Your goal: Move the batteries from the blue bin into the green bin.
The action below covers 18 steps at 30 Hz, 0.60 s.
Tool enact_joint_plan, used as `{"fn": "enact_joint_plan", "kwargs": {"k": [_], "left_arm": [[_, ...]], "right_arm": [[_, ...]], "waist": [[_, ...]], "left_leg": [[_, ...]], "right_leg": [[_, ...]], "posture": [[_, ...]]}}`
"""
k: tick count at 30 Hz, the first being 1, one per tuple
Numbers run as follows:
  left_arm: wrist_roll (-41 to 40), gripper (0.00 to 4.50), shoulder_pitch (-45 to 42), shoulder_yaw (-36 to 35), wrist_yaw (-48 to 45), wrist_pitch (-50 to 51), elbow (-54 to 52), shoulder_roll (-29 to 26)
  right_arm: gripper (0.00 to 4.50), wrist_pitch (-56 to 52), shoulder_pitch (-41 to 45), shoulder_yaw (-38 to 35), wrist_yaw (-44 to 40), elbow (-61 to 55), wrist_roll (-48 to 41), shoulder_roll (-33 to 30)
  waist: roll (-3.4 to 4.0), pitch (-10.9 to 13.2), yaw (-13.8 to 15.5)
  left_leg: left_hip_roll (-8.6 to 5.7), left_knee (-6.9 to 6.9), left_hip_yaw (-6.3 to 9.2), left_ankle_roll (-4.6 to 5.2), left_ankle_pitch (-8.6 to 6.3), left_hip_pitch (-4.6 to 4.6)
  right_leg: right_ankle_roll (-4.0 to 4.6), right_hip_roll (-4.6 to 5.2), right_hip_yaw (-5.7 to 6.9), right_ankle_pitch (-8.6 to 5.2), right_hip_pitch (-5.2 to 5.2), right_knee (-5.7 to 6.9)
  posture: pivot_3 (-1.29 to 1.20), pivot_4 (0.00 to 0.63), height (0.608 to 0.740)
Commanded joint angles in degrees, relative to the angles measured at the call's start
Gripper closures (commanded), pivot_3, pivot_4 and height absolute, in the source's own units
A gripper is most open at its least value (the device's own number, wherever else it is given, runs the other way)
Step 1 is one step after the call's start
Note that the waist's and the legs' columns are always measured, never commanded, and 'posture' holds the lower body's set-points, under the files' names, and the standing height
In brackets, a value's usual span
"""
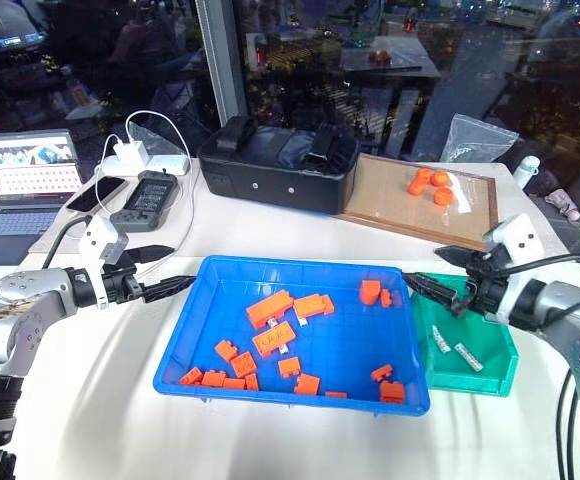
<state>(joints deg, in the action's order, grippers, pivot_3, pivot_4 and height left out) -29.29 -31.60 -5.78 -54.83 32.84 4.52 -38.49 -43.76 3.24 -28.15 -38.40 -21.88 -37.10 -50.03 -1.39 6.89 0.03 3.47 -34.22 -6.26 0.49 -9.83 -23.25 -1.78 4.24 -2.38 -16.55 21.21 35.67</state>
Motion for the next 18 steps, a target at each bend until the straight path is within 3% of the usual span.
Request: {"fn": "enact_joint_plan", "kwargs": {"k": [1,8,13,18], "left_arm": [[-0.94,0.00,-2.09,-0.83,-0.87,0.62,-0.72,-0.38],[-1.22,0.00,-3.59,5.18,-13.04,1.91,-4.25,-6.22],[-2.67,0.00,-2.04,7.31,-19.21,4.28,-10.00,-10.20],[-3.49,0.00,1.95,7.87,-23.64,4.65,-15.39,-14.01]], "right_arm": [[0.02,0.58,0.43,-1.55,-0.99,-2.41,-0.40,-1.68],[0.02,-6.51,5.61,6.06,-4.97,-9.96,-4.63,-9.61],[0.02,-9.58,11.68,18.81,-7.48,-13.14,-4.50,-11.90],[0.02,-6.31,19.14,37.64,-9.20,-10.62,6.58,-9.79]], "waist": [[0.00,0.00,0.00],[0.04,0.01,-0.26],[0.02,0.02,-0.75],[0.01,0.03,-0.78]], "left_leg": [[0.00,0.00,0.00,0.00,0.00,0.00],[0.03,-0.01,0.00,0.00,0.00,0.01],[0.17,0.00,0.00,0.00,0.00,-0.02],[0.21,0.00,-0.02,0.01,-0.01,-0.02]], "right_leg": [[0.00,0.00,0.00,0.00,0.00,0.00],[0.01,-0.04,0.00,-0.01,0.03,0.02],[0.06,-0.04,-0.01,-0.03,0.07,0.02],[0.11,-0.04,-0.01,-0.06,0.12,0.00]], "posture": [[0.00,0.150,0.735],[0.00,0.150,0.735],[0.00,0.150,0.735],[0.00,0.150,0.735]]}}
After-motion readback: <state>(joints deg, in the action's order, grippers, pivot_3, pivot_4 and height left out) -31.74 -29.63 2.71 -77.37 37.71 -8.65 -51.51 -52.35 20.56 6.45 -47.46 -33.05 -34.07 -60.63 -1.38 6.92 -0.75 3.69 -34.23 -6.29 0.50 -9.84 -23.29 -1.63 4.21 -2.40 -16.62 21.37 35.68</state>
